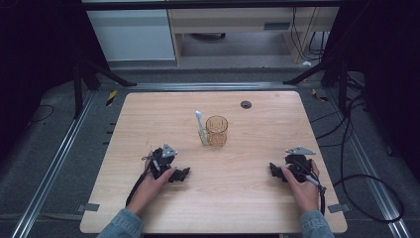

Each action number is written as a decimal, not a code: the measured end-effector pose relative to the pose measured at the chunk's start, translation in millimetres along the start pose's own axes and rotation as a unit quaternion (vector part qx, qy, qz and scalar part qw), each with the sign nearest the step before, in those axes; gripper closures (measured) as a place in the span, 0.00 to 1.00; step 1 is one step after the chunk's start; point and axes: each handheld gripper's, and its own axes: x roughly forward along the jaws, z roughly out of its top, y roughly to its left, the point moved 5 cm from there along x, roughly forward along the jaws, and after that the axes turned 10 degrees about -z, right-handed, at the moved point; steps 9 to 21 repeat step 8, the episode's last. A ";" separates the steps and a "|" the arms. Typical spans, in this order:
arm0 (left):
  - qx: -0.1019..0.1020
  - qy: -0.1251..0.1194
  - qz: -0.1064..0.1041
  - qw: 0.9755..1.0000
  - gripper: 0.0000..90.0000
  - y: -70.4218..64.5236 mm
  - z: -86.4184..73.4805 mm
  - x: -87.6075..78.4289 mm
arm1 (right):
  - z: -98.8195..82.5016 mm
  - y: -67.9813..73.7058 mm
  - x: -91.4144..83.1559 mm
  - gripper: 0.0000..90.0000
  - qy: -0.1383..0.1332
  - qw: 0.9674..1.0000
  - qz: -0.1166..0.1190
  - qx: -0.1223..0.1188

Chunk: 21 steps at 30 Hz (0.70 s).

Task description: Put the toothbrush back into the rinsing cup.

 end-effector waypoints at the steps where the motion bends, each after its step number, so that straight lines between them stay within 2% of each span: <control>1: 0.000 0.000 0.000 1.000 0.00 0.0 0.0 0.0 | 0.0 0.2 0.0 0.02 0.000 1.000 -0.001 0.000; 6: 0.000 0.000 0.000 1.000 0.00 -0.1 0.0 0.0 | 0.8 3.5 0.9 0.01 0.003 1.000 -0.008 0.005; 8: 0.000 0.000 -0.001 1.000 0.00 -0.1 0.0 0.0 | 1.5 7.0 1.0 0.01 0.002 1.000 0.001 -0.003; 21: 0.000 0.000 -0.001 1.000 0.00 -0.1 0.0 0.0 | 1.5 7.0 1.0 0.01 0.002 1.000 0.001 -0.003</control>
